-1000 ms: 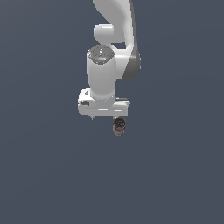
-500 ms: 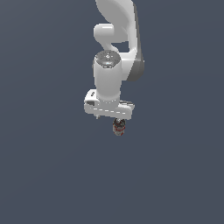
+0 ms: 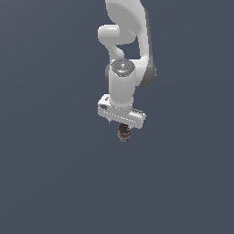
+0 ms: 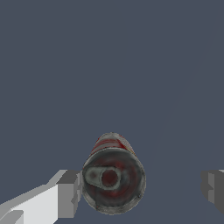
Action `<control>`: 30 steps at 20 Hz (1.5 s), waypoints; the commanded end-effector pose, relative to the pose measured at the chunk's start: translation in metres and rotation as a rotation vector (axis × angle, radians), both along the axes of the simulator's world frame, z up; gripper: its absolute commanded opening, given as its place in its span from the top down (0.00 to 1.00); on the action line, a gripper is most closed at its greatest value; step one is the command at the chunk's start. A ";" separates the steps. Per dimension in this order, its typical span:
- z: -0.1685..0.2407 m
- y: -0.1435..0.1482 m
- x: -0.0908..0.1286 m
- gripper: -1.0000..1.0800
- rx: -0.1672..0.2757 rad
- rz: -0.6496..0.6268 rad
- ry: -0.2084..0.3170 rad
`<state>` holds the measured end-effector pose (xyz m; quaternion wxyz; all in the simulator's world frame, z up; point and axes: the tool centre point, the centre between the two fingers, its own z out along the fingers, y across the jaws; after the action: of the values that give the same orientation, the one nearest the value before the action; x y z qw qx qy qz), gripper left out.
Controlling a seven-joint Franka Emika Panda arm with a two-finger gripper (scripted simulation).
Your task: Pick up the object and move it to a goal position.
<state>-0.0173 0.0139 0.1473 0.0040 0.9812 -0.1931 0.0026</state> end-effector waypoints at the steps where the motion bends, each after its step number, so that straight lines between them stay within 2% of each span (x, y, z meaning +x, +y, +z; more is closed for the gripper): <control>1: -0.005 0.007 -0.003 0.04 0.003 -0.052 0.000; 13: -0.019 0.025 -0.014 0.04 0.009 -0.190 0.003; 22: -0.025 0.026 -0.014 0.04 0.009 -0.195 0.003; 30: -0.060 0.026 -0.016 0.04 0.009 -0.199 0.003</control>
<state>-0.0328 0.0398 0.0939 0.0002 0.9573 -0.2893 -0.0002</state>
